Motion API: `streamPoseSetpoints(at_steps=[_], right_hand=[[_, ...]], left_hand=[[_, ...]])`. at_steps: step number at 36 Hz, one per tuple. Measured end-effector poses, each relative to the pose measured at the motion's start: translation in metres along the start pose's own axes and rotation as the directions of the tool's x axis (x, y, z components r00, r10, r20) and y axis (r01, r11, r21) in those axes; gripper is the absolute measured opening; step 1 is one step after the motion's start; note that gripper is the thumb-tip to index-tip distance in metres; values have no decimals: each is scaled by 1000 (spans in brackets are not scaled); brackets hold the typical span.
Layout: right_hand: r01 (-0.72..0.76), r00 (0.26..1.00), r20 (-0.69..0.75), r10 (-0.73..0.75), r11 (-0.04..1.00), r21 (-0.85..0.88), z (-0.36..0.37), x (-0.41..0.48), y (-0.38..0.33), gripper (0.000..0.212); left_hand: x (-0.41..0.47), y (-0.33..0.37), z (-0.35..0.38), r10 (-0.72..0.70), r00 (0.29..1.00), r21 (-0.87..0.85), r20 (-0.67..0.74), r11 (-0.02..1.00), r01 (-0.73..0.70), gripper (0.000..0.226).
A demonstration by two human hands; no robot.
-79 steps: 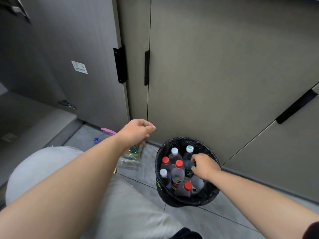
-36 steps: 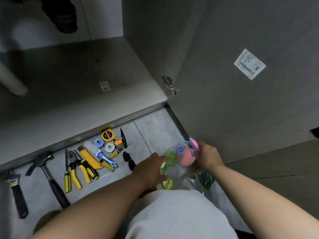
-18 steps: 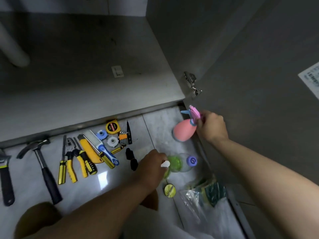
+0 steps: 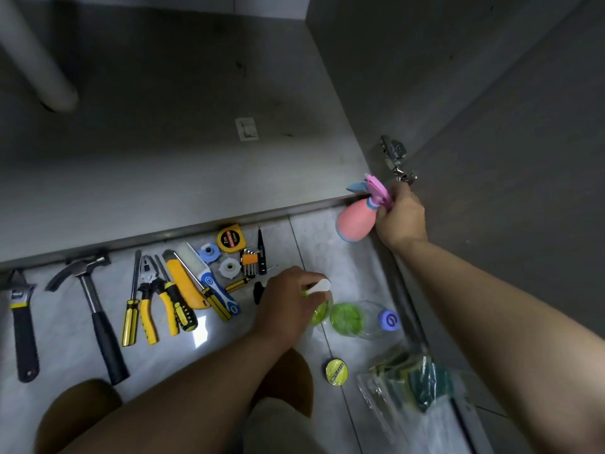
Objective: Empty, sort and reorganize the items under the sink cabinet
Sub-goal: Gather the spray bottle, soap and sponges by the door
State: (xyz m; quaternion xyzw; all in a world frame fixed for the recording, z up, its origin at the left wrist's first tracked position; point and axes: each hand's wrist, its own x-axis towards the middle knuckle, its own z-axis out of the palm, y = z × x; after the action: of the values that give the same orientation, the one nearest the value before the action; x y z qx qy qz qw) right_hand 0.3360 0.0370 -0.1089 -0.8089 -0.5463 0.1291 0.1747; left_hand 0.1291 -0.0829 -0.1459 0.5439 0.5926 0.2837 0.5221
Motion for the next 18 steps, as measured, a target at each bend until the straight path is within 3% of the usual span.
streamPoseSetpoints(at_steps=[4, 6, 8, 10, 11, 15, 18], right_hand=[[29, 1000, -7, -29, 999, 13, -9, -32, 1, 40], [59, 976, 204, -76, 994, 89, -14, -51, 3, 44], [84, 854, 498, -153, 984, 160, -20, -75, 4, 52], [157, 737, 634, -236, 971, 180, -20, -94, 5, 57], [192, 742, 616, -264, 964, 181, -19, -100, 6, 55], [202, 913, 333, -235, 971, 131, -20, -104, 2, 23], [231, 932, 250, -264, 961, 153, -20, -99, 3, 14]], left_hand=[[11, 11, 2, -15, 998, -58, -55, 998, 12, 27], [15, 20, 3, 2, 998, -62, -69, 998, -6, 28], [17, 28, 5, 43, 996, -45, -77, 998, -47, 27], [17, 37, 8, 86, 993, -31, -83, 996, -88, 24], [16, 41, 9, 102, 991, -22, -88, 994, -104, 22], [12, 53, 16, 147, 986, 16, -80, 989, -146, 23], [12, 59, 16, 145, 986, -39, -83, 988, -149, 26]])
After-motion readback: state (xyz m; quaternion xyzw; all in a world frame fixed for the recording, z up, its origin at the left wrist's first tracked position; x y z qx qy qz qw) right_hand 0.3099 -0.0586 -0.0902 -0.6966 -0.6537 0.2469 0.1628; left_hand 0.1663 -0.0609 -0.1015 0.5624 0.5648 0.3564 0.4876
